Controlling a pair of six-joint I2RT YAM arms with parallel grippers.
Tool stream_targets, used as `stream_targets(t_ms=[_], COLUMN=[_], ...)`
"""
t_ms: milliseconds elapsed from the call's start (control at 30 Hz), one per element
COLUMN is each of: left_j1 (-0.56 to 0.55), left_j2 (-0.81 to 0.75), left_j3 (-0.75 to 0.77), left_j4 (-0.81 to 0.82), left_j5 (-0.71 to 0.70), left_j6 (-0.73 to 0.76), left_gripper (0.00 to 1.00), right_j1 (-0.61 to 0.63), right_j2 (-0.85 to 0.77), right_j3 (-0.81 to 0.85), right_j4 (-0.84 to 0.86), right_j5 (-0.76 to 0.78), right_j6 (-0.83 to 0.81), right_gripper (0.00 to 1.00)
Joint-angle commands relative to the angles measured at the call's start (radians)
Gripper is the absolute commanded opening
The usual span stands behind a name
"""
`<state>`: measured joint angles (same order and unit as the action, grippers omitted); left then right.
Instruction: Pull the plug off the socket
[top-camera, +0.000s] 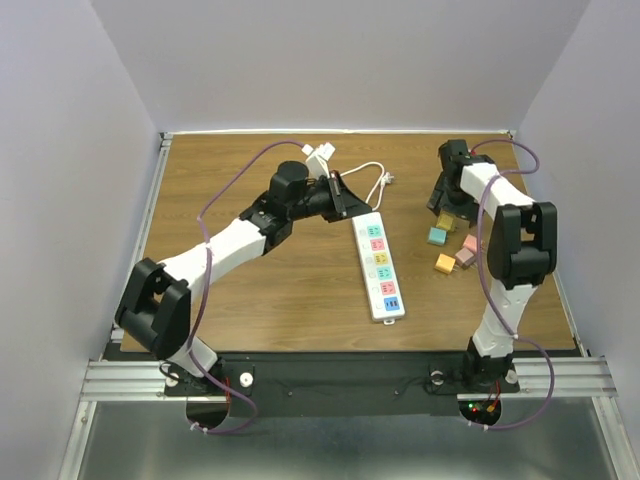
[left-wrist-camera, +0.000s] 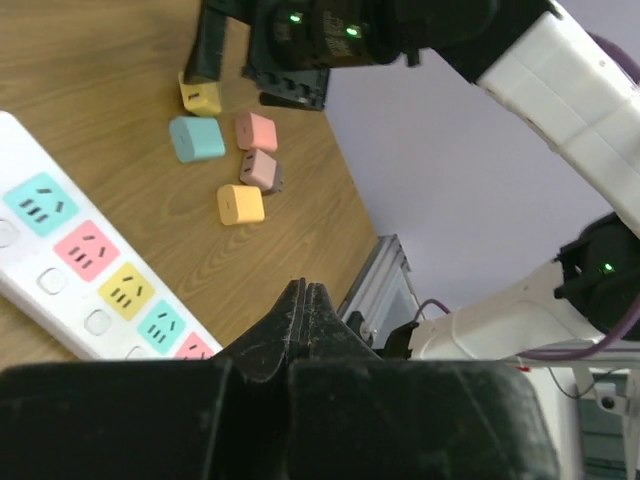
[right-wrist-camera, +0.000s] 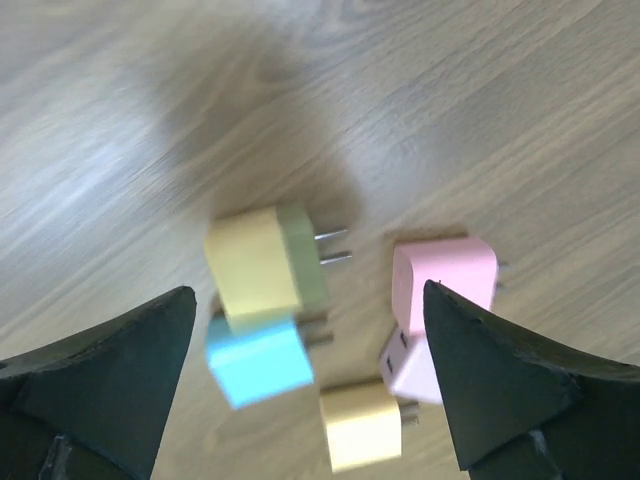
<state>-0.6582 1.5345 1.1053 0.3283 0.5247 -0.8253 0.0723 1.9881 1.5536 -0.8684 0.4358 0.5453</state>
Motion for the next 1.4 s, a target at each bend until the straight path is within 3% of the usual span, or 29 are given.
stream_targets(t_ms=[0,167,300,367,400,467,667,967,1167,1367], left_j1=[0.015,0.023,0.026,0.029,0.031,0.034,0.037,0.037,0.037,0.037], left_j2=[-0.097,-0.237,-0.341,-0.393,-0.421,-0.444,-0.536,-0.711,-0.763,-0.789], left_j3=[0.065,0.109,0.152,0.177,0.195,0.209,0.231,0.108,0.044,-0.004], left_j4=[-0.156,-0.248,-0.320,-0.327,-0.369,-0.388,-0.407,-0.336,-0.304,-0.262], left_j5=[-0.066,-0.173,-0.271,-0.333,-0.354,-0.408,-0.468,-0.564,-0.620,-0.650], left_j6=[0.101,0.146,0.196,0.225,0.232,0.250,0.291,0.313,0.316,0.344], left_gripper=[0.00,0.05,0.22,0.39,0.58,0.77,0.83,0.86,0.93,0.93], right_j1=[-0.005,-0.003,-0.005,-0.005,-0.005,-0.005,-0.005,-0.003,0.007,0.007], right_j2=[-0.190,-0.425,-0.602,-0.699,-0.727,-0.785,-0.972,-1.066,-1.114,-1.118], right_j3=[-0.009,-0.064,-0.182,-0.216,-0.242,-0.260,-0.299,-0.273,-0.242,-0.219], right_j4=[0.002,0.029,0.057,0.068,0.069,0.072,0.094,0.094,0.089,0.094], right_j5=[-0.075,-0.285,-0.477,-0.515,-0.541,-0.572,-0.661,-0.551,-0.387,-0.519], right_j6=[-0.025,-0.099,-0.122,-0.108,-0.096,-0.088,-0.074,-0.053,-0.034,-0.117], right_gripper=[1.00,1.00,1.00,1.00,1.00,1.00,1.00,1.00,1.00,1.00])
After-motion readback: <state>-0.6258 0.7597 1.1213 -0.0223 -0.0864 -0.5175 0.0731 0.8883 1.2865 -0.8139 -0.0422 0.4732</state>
